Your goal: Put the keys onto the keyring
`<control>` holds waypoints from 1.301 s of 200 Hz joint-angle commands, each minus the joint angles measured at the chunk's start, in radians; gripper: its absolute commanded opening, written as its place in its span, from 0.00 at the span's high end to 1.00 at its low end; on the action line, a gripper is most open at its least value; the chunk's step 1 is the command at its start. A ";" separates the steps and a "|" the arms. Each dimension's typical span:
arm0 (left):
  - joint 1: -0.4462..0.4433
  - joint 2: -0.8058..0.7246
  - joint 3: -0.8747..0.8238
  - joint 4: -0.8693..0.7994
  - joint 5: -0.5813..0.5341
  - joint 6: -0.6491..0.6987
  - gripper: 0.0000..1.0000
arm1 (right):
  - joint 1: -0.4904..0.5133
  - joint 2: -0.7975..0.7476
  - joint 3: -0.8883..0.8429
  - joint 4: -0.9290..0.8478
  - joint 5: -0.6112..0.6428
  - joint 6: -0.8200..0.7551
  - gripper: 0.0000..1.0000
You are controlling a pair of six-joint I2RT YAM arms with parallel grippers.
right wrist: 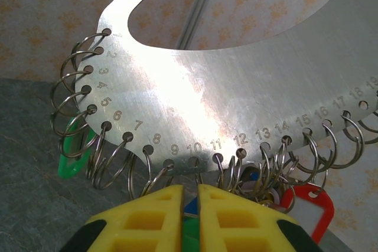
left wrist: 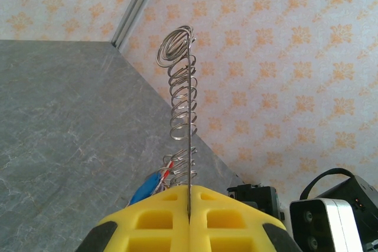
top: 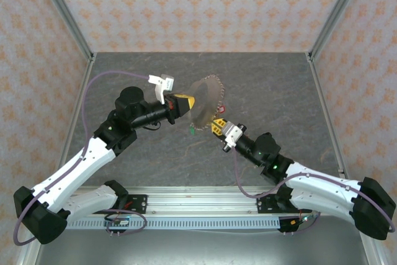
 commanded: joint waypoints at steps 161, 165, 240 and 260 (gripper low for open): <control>-0.008 0.034 0.176 -0.128 0.101 0.173 1.00 | 0.006 -0.021 -0.019 0.101 -0.052 0.026 0.85; -0.008 0.033 0.176 -0.128 0.101 0.172 1.00 | 0.006 -0.018 -0.017 0.102 -0.051 0.026 0.85; -0.011 0.028 0.172 -0.127 0.084 0.173 1.00 | 0.005 -0.003 -0.010 0.066 -0.096 0.037 0.85; -0.011 0.031 0.191 -0.164 0.086 0.200 1.00 | 0.006 -0.032 -0.033 0.021 -0.085 0.036 0.83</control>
